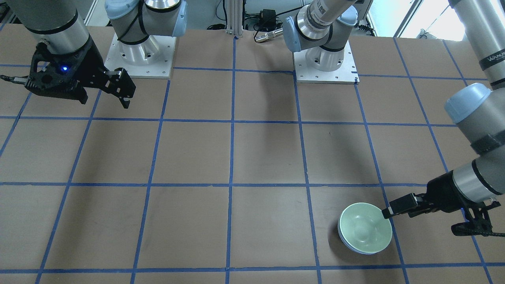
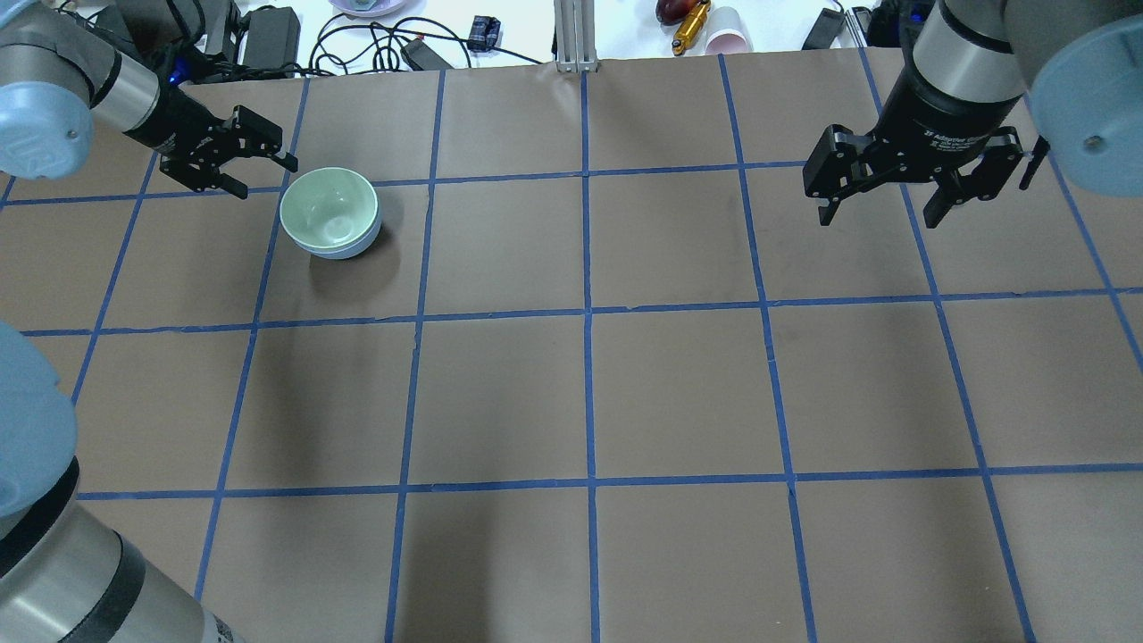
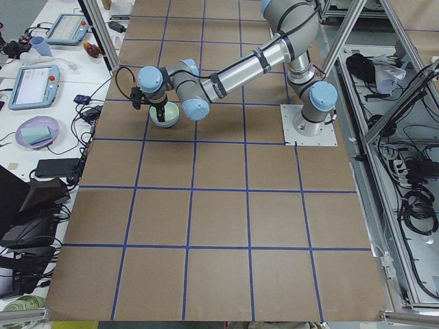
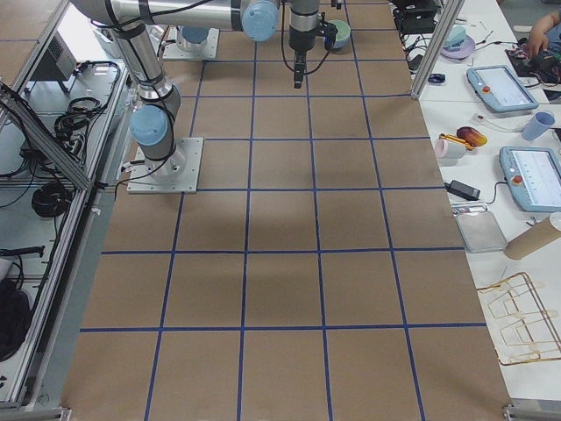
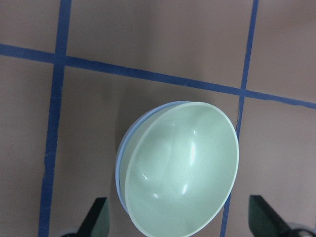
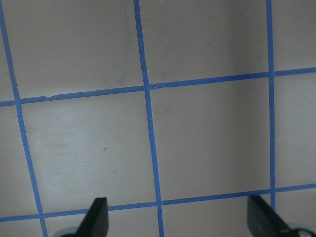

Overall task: Stack green bowl on blue bowl
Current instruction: 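Open the left gripper and raise it away from the bowls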

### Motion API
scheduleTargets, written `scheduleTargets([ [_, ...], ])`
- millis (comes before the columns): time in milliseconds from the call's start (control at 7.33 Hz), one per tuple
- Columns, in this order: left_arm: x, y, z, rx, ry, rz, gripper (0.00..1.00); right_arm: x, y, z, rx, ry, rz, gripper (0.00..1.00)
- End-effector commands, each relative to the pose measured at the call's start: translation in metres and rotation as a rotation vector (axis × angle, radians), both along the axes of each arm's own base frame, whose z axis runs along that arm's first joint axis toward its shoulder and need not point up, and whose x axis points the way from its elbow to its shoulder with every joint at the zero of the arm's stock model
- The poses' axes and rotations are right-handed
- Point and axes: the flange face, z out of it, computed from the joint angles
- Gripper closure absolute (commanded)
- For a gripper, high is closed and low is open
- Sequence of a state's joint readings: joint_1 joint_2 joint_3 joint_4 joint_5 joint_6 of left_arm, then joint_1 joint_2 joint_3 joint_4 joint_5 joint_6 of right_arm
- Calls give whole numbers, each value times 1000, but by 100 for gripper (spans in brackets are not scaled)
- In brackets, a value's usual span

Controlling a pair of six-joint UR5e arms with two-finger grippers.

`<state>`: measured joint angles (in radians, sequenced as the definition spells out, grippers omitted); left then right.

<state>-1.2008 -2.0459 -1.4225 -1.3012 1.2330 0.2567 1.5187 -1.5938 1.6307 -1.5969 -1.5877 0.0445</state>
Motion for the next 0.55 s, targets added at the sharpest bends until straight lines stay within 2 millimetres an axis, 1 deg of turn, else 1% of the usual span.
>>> scheduleTargets([
  [0, -52, 11, 44, 33, -116, 21, 0, 0, 0, 0, 0, 0, 0, 0],
  [136, -77, 18, 62, 29, -120, 36, 0, 0, 0, 0, 0, 0, 0, 0],
  [273, -95, 34, 82, 54, -131, 15, 0, 0, 0, 0, 0, 0, 0, 0],
  [409, -102, 50, 104, 64, -173, 9, 0, 0, 0, 0, 0, 0, 0, 0],
])
